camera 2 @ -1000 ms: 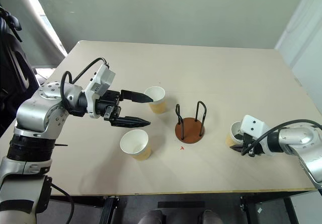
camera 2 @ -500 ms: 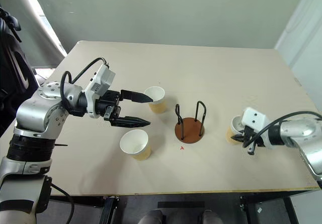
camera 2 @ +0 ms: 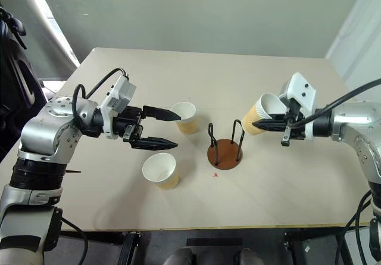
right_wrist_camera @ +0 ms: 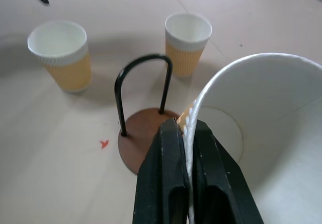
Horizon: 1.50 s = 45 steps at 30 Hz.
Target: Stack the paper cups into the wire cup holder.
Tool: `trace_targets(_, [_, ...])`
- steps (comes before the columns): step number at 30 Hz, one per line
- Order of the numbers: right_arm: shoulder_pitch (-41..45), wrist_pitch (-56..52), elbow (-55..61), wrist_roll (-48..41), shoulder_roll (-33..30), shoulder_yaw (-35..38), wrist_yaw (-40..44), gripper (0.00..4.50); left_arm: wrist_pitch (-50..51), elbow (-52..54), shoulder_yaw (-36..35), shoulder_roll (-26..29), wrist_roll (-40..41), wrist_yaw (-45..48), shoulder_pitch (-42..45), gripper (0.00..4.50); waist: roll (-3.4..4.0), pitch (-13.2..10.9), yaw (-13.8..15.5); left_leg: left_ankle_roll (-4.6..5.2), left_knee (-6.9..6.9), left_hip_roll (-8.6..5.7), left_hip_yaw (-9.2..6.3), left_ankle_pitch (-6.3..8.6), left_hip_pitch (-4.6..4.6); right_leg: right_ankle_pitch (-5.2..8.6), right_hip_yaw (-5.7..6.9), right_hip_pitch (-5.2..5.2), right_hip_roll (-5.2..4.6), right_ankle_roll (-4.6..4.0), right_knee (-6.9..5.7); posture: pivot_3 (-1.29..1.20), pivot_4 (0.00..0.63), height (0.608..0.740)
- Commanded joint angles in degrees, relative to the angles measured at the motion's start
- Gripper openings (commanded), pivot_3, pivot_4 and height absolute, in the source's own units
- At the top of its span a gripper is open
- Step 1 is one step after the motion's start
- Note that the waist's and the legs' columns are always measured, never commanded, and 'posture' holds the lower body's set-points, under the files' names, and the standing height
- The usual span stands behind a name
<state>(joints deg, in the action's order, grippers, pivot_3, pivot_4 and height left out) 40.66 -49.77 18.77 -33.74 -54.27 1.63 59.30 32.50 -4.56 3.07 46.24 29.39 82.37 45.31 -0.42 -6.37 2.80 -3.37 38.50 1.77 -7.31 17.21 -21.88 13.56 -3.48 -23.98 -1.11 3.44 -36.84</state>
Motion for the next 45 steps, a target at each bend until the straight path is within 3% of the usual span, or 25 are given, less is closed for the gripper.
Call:
trace_targets(1, [3.58, -1.09, 2.05, -2.16, 1.41, 0.62, -1.08, 0.04, -0.88, 0.29, -0.39, 0.14, -0.35, 0.28, 1.85, 4.50, 0.00, 0.00, -0.12, 0.00, 0.00, 0.00, 0.00, 0.00, 0.00, 0.00, 0.00, 0.00, 0.01, 0.00, 0.00, 0.00, 0.150, 0.740])
trace_targets(11, [7.83, 0.23, 2.09, -0.63, 7.03, -5.29, -1.75, 0.04, -1.14, 0.12, -0.20, -0.34, -0.72, 0.18, 2.10, 4.50, 0.00, 0.00, -0.17, 0.00, 0.01, 0.00, -0.02, 0.00, -0.01, 0.00, 0.01, -0.01, 0.00, 0.00, 0.00, 0.00, 0.150, 0.740])
trace_targets(26, [4.99, 8.48, 1.46, 7.79, 3.34, -12.49, 3.78, 0.04, -1.01, 0.36, -0.88, 0.37, -0.94, -0.14, 1.47, 4.50, 0.00, 0.00, -0.22, 0.00, 0.01, 0.00, -0.03, 0.00, -0.03, 0.00, 0.01, -0.01, -0.02, 0.00, -0.03, 0.00, 0.150, 0.740])
trace_targets(30, [4.28, 9.76, 1.44, 9.00, 3.69, -12.86, 4.28, 0.97, -1.02, 0.37, -0.86, 0.44, -1.00, -0.09, 1.45, 4.50, 0.00, 0.00, -0.18, 0.00, 0.01, 0.00, -0.02, 0.00, -0.03, 0.00, 0.01, -0.01, -0.02, 0.00, -0.04, 0.00, 0.150, 0.740])
trace_targets(40, [3.82, 8.97, 1.73, 6.87, 7.42, -9.93, 2.24, 4.46, -1.01, 0.22, -0.78, 0.52, -1.15, -0.14, 1.75, 4.50, 0.00, 0.00, -0.21, 0.00, 0.01, 0.00, -0.02, 0.00, -0.03, 0.00, 0.01, 0.00, -0.02, 0.00, -0.04, 0.00, 0.150, 0.740])
trace_targets(45, [5.02, 1.94, 0.07, -1.38, 13.18, -2.05, -2.98, 4.46, -1.50, -0.17, -0.95, 0.47, -1.67, -0.85, 1.91, 4.50, 0.00, 0.00, -0.17, 0.00, 0.01, -0.01, -0.02, 0.00, -0.03, 0.00, 0.01, -0.01, -0.02, 0.00, 0.02, 0.00, 0.150, 0.740])
